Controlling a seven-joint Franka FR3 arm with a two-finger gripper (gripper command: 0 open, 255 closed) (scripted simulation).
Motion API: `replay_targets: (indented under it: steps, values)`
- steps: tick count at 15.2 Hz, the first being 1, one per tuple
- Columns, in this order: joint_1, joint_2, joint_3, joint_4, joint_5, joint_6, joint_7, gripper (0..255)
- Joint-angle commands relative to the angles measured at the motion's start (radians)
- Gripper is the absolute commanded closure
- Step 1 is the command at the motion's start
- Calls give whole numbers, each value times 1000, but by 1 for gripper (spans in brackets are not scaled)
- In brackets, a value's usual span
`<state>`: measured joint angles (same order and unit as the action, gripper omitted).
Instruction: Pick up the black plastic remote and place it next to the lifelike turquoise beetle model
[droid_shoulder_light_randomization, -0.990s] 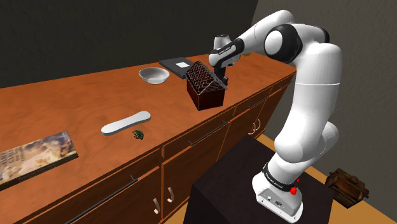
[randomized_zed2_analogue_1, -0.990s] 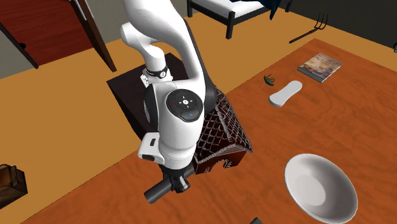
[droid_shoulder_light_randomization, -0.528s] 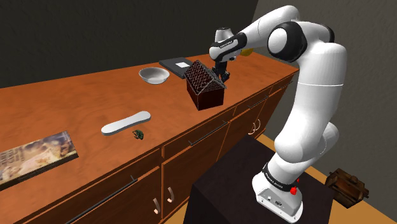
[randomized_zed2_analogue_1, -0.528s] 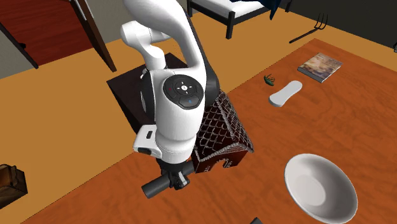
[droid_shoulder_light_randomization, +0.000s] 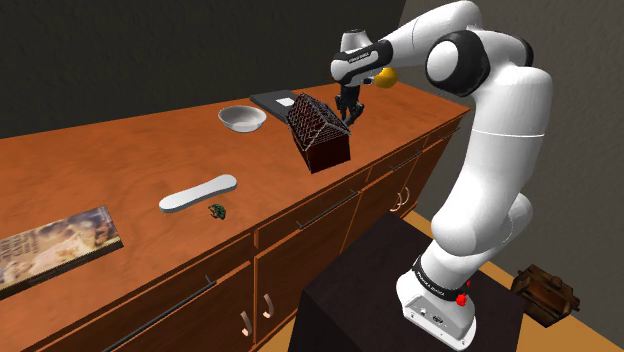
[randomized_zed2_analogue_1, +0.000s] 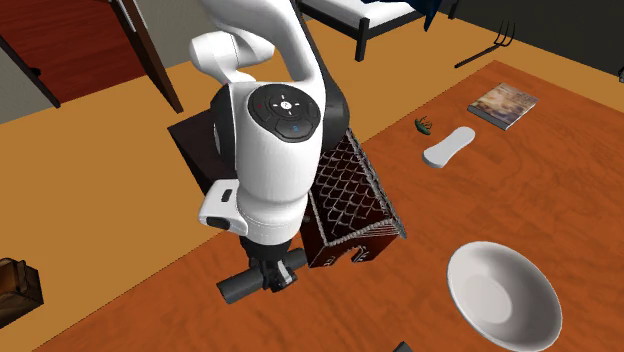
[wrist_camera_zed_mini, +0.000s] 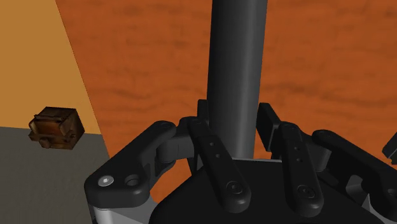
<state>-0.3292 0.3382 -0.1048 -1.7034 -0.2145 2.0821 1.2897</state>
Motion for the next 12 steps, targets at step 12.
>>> replay_targets:
  steps: [12]
  values:
    - [120,-183,63,-189,-35,-33,192,255]
